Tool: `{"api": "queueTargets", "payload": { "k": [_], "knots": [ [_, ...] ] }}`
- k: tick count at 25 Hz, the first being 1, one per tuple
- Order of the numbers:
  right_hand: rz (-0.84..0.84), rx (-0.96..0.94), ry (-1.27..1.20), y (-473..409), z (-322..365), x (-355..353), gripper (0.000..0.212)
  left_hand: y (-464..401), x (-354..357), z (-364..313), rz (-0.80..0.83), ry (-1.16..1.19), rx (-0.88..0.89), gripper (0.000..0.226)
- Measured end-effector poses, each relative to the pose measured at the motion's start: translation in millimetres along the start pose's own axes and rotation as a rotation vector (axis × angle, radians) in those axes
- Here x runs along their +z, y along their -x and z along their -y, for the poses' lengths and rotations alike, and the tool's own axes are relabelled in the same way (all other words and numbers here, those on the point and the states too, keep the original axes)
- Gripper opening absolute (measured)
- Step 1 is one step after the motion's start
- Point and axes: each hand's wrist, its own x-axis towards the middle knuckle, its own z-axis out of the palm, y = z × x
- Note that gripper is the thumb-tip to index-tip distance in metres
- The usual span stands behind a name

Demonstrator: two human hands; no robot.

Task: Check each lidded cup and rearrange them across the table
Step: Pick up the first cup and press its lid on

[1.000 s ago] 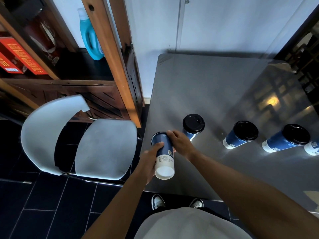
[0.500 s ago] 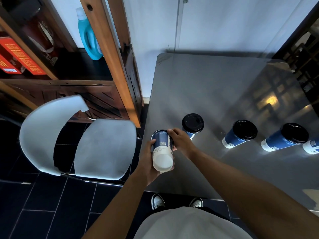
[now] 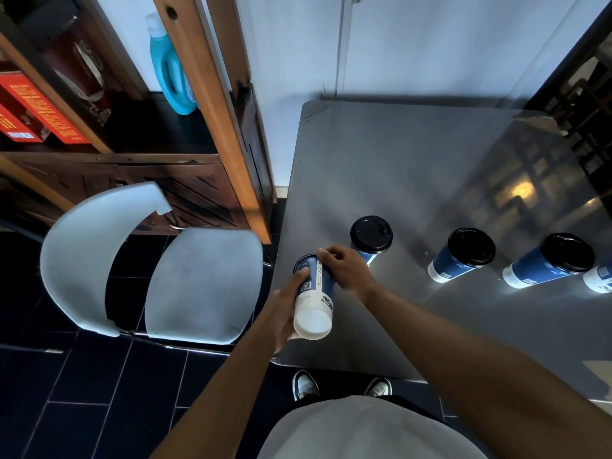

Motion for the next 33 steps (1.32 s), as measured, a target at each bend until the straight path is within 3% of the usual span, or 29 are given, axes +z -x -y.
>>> {"api": "queueTargets", "payload": {
  "k": [4,15,22,25,27,30,33],
  "knots": [
    [-0.034,-0.005,0.031,-2,1,0,0.036,6,3,2,0.107,0.16,-0.049,0.055],
    [-0.059,0.056,0.021,-1,4,2,0.029,0,0,1,0.052,0.209,-0.038,0.046],
    [0.183,0.059,0.085,2,35,0,0.03,-20,-16,-14,-0.039,-0.018,0.18,0.022],
    [0.153,0.087,0.029,-18,58,-4,0.029,-29,-21,-40,-0.059,-0.11,0.29,0.03],
    [0.16,0.008,0.056,-35,76,-7,0.031,-36,-26,-62,-0.083,-0.177,0.377,0.042],
    [0.143,-0.071,0.103,-54,108,-13,0.04,-52,-26,-101,-0.148,-0.182,0.509,0.023],
    [0.072,-0.09,0.169,-78,132,-27,0.052,-69,-16,-140,-0.15,-0.289,0.621,0.033]
  ]
}}
